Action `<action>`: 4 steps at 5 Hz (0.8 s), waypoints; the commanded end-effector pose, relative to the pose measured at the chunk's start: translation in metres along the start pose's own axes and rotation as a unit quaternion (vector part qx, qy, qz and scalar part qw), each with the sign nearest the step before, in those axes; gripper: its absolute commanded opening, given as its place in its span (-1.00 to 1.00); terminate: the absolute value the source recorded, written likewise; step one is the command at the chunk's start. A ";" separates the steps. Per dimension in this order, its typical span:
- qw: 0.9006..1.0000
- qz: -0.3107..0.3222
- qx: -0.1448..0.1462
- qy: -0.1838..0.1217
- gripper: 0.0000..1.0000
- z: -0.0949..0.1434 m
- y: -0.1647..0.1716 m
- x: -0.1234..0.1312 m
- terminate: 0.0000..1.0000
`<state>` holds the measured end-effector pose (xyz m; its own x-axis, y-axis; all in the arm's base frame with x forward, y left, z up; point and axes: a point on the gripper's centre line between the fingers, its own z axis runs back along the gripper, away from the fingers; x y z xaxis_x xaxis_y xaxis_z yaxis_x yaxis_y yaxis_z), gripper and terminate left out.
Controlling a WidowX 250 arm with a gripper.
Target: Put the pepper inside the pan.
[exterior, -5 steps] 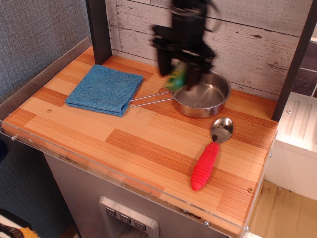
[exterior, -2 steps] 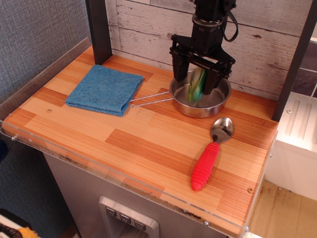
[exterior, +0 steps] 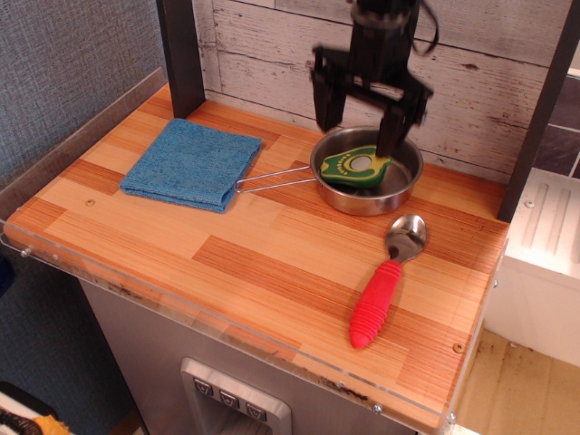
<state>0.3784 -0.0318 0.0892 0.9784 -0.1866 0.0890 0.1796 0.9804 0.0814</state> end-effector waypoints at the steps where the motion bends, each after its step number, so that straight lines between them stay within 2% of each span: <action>1: 0.999 0.045 0.008 -0.018 1.00 0.051 0.031 -0.060 -1.00; 2: 0.999 0.054 -0.001 -0.004 1.00 0.038 0.040 -0.075 -1.00; 3: 0.999 0.054 -0.001 -0.004 1.00 0.038 0.040 -0.075 -1.00; 4: 0.999 0.054 -0.001 -0.004 1.00 0.038 0.040 -0.075 1.00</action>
